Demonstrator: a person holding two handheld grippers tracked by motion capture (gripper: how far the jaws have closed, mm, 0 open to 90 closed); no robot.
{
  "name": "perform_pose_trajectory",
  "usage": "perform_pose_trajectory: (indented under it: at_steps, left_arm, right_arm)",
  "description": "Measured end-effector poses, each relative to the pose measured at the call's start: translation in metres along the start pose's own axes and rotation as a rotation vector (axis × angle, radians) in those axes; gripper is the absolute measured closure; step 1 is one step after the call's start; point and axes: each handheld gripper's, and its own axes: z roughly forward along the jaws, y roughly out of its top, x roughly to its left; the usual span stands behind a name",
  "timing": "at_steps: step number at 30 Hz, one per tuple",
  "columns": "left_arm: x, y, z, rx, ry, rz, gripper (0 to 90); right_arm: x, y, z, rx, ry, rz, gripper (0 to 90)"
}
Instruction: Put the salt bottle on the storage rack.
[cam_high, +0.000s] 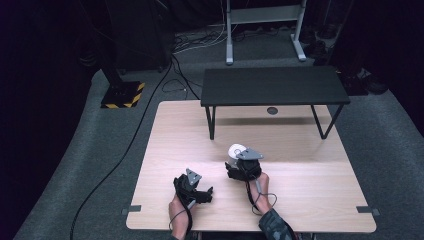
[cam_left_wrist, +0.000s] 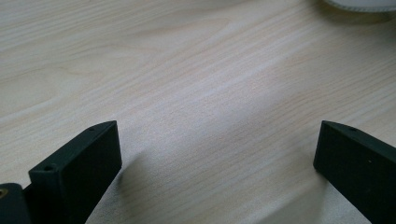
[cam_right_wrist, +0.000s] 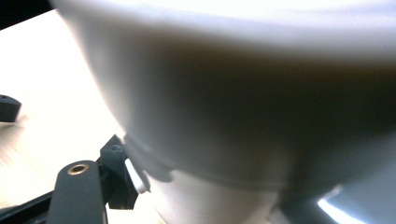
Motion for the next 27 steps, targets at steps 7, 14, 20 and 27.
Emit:
perform_pose_trajectory:
  at_steps: [7,14,20,27]
  left_arm:
    - [0.000,0.000,0.000,0.000,0.000,0.000,0.2]
    - [0.000,0.000,0.000,0.000,0.000,-0.001,0.2]
    - [0.000,0.000,0.000,0.000,0.000,-0.001,0.2]
    - [0.000,0.000,0.000,0.000,-0.002,-0.002,0.2]
  right_arm:
    - [-0.016,-0.001,-0.014,-0.002,-0.052,0.041,26.3]
    - [-0.032,-0.003,-0.028,-0.006,-0.095,0.083,26.3]
    - [-0.044,-0.006,-0.036,-0.010,-0.129,0.121,26.2]
    - [-0.056,-0.007,-0.046,-0.008,-0.169,0.139,26.2]
